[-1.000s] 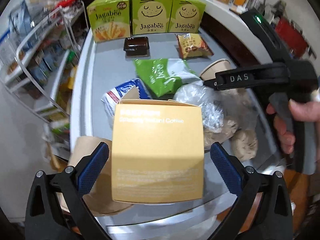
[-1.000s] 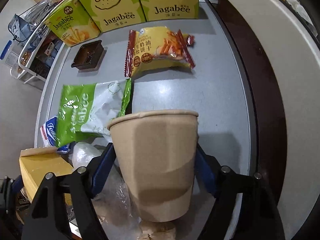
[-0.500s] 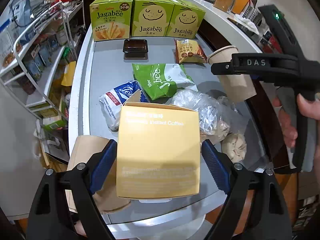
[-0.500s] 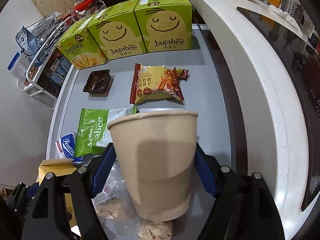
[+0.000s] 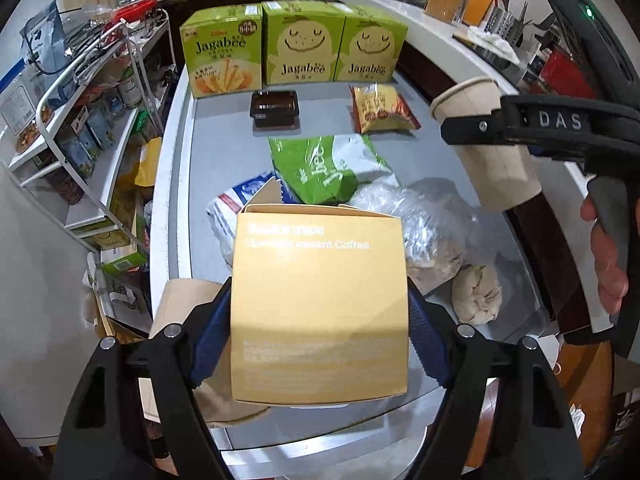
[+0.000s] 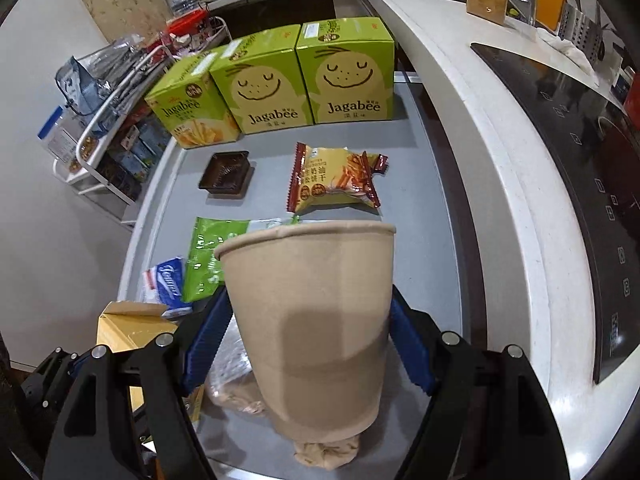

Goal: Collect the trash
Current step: 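Carry the box and cup with both tools over the white bin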

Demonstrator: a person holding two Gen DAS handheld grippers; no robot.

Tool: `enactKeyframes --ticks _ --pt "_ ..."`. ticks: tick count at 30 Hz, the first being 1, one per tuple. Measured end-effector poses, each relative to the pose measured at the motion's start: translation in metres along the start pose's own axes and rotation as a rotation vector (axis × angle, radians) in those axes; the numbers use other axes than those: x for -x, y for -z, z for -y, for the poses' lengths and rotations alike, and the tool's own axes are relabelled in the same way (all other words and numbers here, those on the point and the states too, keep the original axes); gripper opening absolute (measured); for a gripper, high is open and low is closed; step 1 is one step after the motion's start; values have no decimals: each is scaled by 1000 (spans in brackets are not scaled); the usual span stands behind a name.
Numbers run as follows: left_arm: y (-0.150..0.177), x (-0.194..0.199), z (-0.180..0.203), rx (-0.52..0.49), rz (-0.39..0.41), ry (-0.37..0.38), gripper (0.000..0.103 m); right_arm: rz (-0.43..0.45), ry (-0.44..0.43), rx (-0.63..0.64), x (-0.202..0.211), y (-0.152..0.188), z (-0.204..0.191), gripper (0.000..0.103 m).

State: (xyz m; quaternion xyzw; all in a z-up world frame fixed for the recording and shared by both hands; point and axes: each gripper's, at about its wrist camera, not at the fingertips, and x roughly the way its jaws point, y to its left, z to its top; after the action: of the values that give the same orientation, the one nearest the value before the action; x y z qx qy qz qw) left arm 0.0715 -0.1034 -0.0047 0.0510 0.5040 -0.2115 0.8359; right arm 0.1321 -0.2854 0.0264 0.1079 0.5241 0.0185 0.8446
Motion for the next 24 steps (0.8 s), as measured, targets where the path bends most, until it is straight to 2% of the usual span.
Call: enactKeyframes --ticks 5,12,16,24 --pt "-5 17 -3 26 39 11 79 33 -20 -1 19 2 -3 74" --pt "-3 51 -10 47 117 20 79 68 -91 -8 52 19 -4 74" --pt "4 67 -15 43 156 27 79 85 -139 -11 73 34 -4 74" --pt "30 89 -19 60 166 59 79 76 -212 -22 101 78 -4 74"
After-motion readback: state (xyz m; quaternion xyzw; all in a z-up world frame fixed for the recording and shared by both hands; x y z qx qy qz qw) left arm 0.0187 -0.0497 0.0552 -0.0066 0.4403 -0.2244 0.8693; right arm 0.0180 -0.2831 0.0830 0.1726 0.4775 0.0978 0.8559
